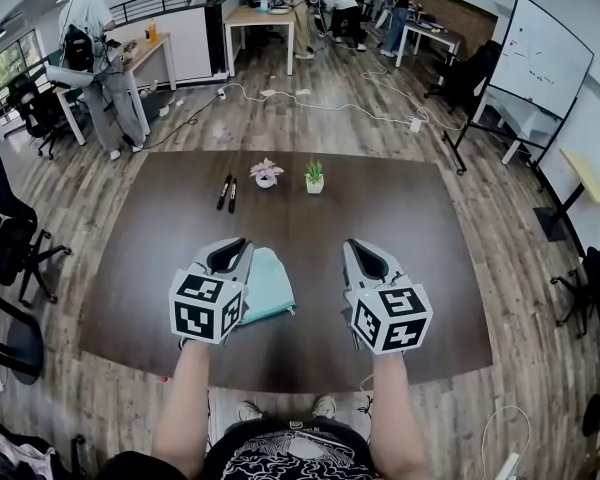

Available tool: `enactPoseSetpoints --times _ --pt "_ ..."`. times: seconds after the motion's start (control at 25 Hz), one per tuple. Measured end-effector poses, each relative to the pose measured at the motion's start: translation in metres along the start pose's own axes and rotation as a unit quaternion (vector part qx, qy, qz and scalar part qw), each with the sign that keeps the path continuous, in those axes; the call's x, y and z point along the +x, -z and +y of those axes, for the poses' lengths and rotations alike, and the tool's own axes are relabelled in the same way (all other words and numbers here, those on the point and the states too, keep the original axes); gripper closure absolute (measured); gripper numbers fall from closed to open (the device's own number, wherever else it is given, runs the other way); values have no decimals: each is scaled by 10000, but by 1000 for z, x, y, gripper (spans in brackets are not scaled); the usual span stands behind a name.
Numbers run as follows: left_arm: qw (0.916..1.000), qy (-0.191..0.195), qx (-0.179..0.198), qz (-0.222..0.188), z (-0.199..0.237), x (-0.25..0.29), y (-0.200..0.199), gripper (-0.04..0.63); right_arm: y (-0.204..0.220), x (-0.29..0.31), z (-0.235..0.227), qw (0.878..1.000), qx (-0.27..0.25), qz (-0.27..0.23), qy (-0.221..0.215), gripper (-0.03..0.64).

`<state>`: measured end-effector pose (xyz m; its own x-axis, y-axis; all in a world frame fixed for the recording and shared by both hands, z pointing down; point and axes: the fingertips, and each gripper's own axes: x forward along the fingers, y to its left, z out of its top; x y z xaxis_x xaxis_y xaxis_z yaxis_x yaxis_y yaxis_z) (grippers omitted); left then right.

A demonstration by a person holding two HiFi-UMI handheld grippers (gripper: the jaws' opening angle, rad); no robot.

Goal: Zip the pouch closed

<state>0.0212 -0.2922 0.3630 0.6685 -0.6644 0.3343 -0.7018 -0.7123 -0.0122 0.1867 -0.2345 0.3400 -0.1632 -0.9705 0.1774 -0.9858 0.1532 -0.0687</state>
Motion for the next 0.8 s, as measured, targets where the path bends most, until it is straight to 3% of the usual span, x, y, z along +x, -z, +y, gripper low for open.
enactPoseSetpoints --times 0.8 --pt "9987 -324 7 -386 7 -15 -7 584 -6 -7 5 9996 -209 -163 -51 618"
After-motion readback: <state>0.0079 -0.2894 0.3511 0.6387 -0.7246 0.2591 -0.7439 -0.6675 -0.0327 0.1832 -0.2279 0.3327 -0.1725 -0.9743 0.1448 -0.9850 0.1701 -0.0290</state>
